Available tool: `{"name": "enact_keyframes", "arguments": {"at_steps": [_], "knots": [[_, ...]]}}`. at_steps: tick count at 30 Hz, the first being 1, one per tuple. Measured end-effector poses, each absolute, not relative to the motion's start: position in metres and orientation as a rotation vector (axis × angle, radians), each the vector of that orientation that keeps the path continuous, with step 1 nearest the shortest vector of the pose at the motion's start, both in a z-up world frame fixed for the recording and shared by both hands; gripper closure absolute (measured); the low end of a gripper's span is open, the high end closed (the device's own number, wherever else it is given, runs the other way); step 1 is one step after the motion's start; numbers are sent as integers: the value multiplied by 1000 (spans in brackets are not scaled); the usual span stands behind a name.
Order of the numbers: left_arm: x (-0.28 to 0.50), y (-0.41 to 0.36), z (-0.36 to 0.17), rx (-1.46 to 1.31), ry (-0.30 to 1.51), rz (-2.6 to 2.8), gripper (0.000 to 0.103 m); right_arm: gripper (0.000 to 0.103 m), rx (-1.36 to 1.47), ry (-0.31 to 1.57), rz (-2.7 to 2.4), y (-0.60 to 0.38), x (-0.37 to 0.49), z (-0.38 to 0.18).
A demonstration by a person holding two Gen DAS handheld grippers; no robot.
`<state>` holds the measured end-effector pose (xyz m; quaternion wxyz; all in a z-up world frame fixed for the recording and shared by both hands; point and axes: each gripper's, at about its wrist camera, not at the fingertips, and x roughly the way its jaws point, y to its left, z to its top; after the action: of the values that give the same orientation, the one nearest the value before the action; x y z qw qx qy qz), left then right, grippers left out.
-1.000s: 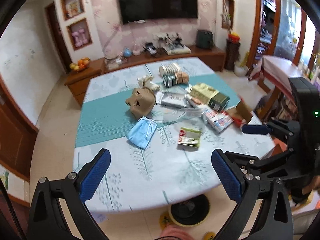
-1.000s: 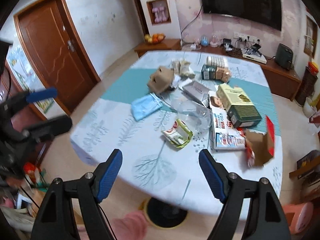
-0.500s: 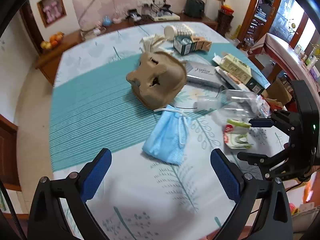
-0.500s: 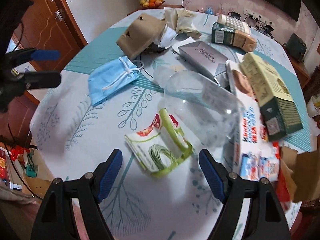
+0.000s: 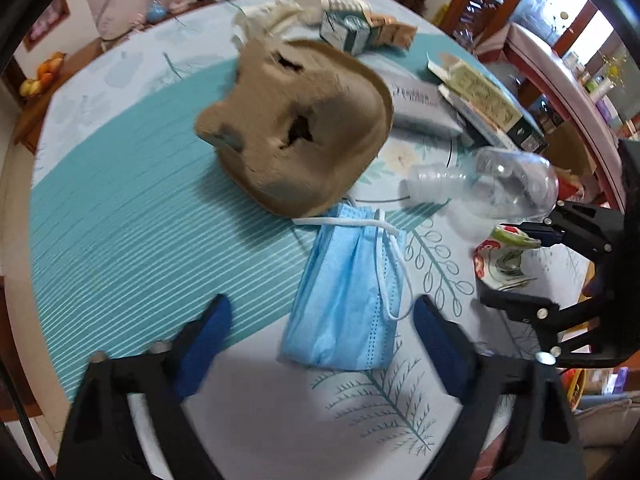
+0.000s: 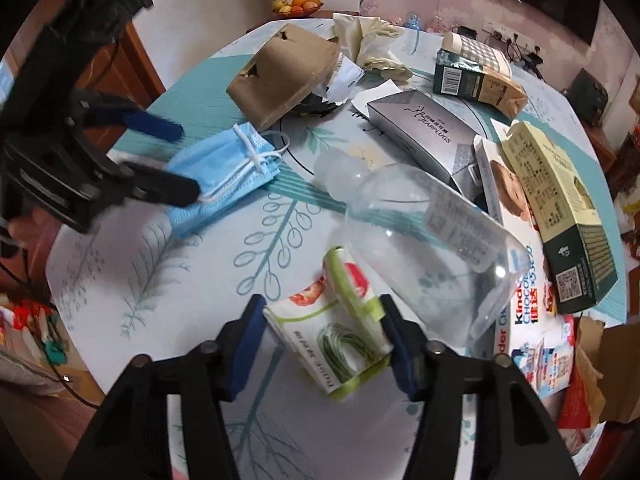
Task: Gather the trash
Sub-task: 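Grasp the blue face mask with left tool while right tool grasps green snack packet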
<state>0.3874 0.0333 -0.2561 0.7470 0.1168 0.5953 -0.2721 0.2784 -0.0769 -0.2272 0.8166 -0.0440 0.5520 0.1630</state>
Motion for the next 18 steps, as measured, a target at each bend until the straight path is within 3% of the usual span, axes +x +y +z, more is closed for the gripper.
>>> {"name": "enact_keyframes", "arguments": {"at_steps": [1, 2, 5, 6, 7, 8, 10, 13, 18], "knots": [[389, 33, -259, 255, 1317, -596, 35, 52, -92, 1179, 345, -75, 280, -226], [390, 31, -260, 259, 1310, -594, 35, 54, -89, 1179, 341, -74, 279, -224], [390, 28, -260, 260, 1306, -600, 48, 60, -83, 1175, 320, -72, 278, -220], [389, 28, -259, 253, 1304, -599, 62, 62, -77, 1177, 312, -71, 278, -219], [388, 28, -259, 247, 1307, -599, 82, 64, -65, 1179, 303, -71, 277, -218], [387, 27, -260, 240, 1315, -595, 88, 65, -57, 1181, 298, -71, 273, -217], [383, 28, -259, 231, 1316, -573, 93, 69, -29, 1186, 295, -71, 271, -215], [370, 28, -254, 237, 1303, -546, 95, 88, 15, 1191, 303, -73, 267, -211], [340, 25, -239, 221, 1285, -515, 96, 88, 70, 1175, 318, -81, 258, -199]]}}
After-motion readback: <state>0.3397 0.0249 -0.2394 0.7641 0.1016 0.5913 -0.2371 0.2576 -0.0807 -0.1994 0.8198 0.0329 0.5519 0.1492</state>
